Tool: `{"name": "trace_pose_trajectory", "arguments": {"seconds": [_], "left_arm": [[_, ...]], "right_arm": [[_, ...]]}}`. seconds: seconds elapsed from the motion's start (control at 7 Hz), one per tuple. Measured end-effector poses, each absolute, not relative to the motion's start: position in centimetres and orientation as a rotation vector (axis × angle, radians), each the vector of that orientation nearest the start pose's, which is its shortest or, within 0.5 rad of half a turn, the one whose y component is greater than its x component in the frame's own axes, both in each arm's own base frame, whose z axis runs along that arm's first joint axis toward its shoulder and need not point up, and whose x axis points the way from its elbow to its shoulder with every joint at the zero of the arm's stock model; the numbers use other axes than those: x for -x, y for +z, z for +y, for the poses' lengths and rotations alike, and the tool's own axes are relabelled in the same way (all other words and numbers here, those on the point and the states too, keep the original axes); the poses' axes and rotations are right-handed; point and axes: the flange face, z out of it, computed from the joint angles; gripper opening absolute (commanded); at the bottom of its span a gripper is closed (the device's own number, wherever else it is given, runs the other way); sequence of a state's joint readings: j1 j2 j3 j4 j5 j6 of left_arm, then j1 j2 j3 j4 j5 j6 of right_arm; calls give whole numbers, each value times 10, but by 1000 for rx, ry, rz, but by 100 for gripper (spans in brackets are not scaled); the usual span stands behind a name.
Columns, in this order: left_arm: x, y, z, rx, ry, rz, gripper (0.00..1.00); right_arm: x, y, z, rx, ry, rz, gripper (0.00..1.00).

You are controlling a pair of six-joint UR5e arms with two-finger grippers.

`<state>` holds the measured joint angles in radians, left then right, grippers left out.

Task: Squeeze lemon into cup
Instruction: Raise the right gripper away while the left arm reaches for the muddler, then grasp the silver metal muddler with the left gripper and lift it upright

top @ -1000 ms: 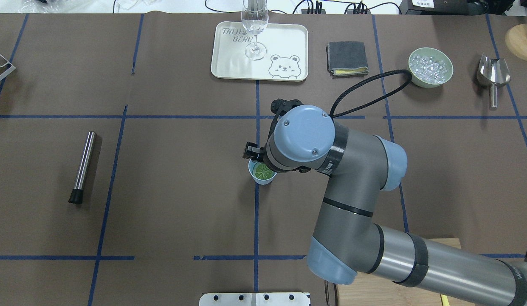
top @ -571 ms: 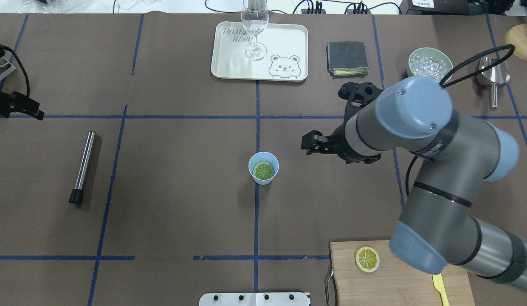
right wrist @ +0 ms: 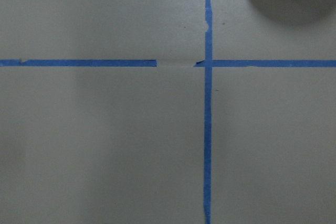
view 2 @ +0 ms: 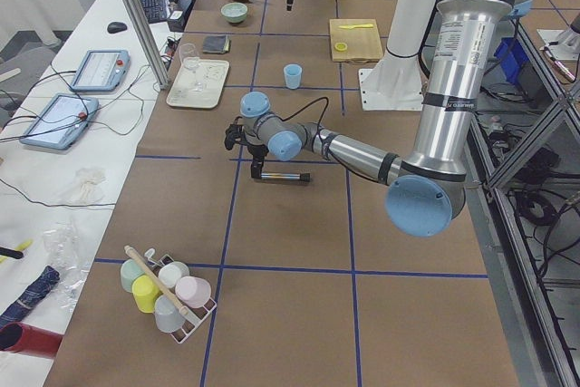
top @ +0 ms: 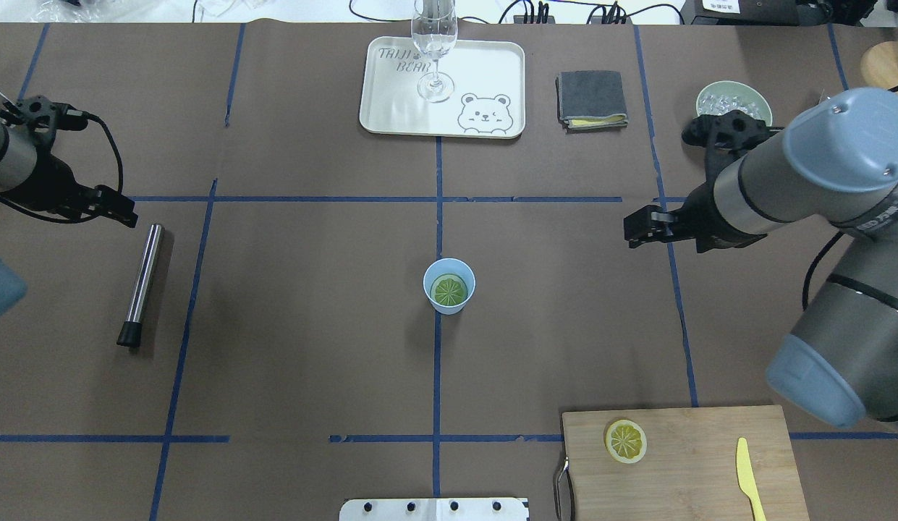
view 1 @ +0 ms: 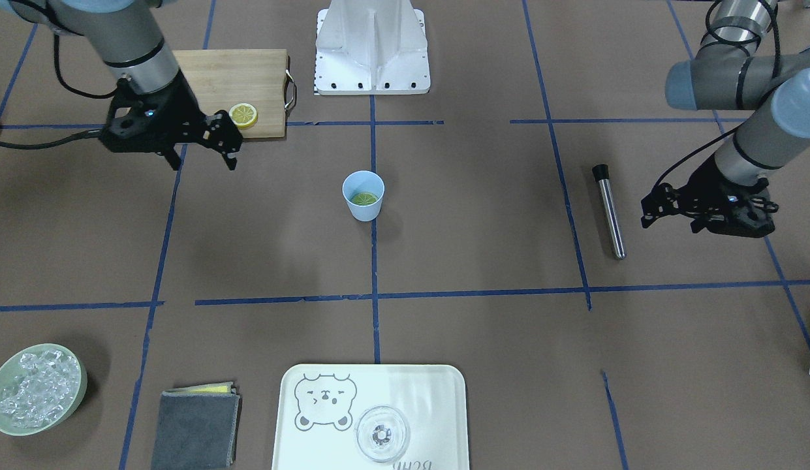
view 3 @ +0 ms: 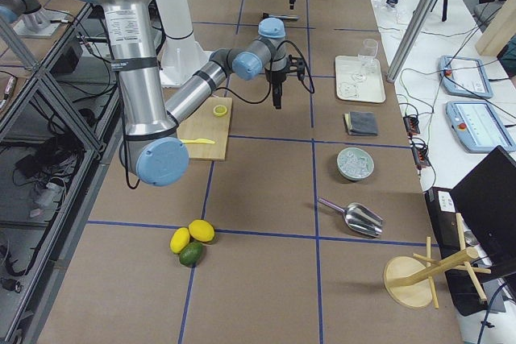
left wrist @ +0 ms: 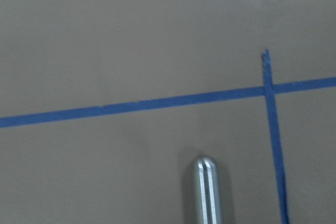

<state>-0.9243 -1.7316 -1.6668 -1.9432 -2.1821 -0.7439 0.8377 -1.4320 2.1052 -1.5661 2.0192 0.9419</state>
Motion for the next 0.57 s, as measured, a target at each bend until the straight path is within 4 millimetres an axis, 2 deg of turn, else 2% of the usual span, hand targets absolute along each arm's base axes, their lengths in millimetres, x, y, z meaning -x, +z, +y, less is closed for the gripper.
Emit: {"name": "trace_pose_trajectory", "arguments": {"seconds": [0.14,0.29,0.43,0.57], "left_arm": [[-300,497,-501,-81,109,824,86],[-309,505,-499,-76,118,804,83],[-314,514,-498,-70,121,792,70],[-317,523,-498,-66,122,788,43]], "right_arm": [[258,355,-433,-128,30,-773,100],[254,358,-433,-127,24,-770,100],[253,359,-433,-127,22,-769,100],[253,359,-433,-126,21,-769,100]]}}
